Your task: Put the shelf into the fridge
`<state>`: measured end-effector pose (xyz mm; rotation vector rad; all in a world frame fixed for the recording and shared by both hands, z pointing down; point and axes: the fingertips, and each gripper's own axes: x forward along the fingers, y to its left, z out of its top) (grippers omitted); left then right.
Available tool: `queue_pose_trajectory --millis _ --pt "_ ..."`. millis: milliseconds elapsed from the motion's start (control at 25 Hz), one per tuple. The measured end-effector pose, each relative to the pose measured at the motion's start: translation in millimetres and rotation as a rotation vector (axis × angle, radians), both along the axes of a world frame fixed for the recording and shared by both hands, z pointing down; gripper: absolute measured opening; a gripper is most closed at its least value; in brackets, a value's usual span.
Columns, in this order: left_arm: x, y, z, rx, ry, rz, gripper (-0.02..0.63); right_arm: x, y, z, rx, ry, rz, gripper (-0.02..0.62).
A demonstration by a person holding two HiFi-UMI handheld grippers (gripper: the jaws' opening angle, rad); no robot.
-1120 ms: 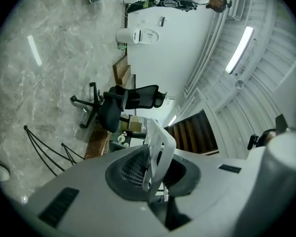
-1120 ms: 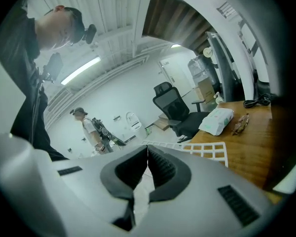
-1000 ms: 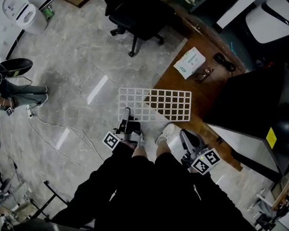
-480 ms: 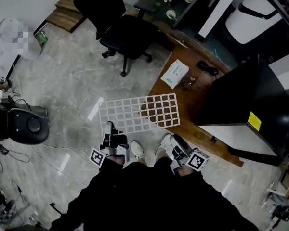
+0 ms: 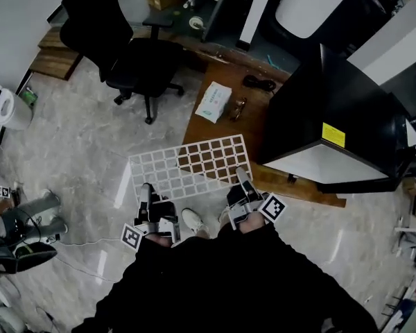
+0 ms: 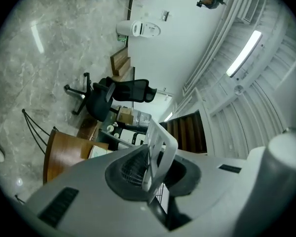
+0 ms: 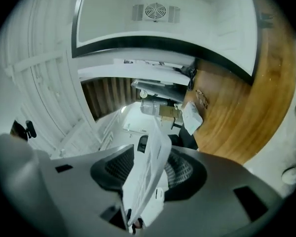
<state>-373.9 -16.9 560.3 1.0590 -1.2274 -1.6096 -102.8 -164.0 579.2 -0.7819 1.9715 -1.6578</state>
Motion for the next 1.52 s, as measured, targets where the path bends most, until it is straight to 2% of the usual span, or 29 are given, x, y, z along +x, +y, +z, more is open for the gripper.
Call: queue_pose_trajectory --millis 160,200,520,680,920,1080,1280,1520 --pt "21.6 -17.1 -5.2 0.017 0.007 0.074 0.040 30.6 -5.1 -6.9 -0.007 -0.001 0.122 0.055" --pt "28.0 -20.4 -7.4 0.021 0.007 0.088 0.040 39.5 -4.7 -9.3 -0.006 -0.007 0.143 0.043" --pt "93.3 -31.6 -40.8 0.021 -0.024 0.195 0.040 117.6 20.8 -35.9 -0.025 -0.057 0.241 0.037" --pt "135.1 -30.0 -43.8 0.015 -0.035 0.219 0.040 161.7 31.6 -38.0 -0.021 -0.073 0.256 0.037" --pt "205.3 -29.4 -59.2 0.011 -0.068 0.242 0.040 233.7 40.7 -47.4 -0.018 -0.097 0.276 0.035" --pt "271.6 -34.3 -72.2 0.012 -0.094 0.272 0.038 302.1 42.0 -63.2 -0.004 -0.103 0.304 0.034" --pt "312.5 -41.2 -73.4 0.020 -0.104 0.321 0.038 348.6 50.6 -67.9 -0.004 -0.083 0.361 0.034" --pt "382.5 -50.2 -73.4 0.025 -0.108 0.374 0.038 421.0 58.5 -75.4 0.013 -0.091 0.413 0.034"
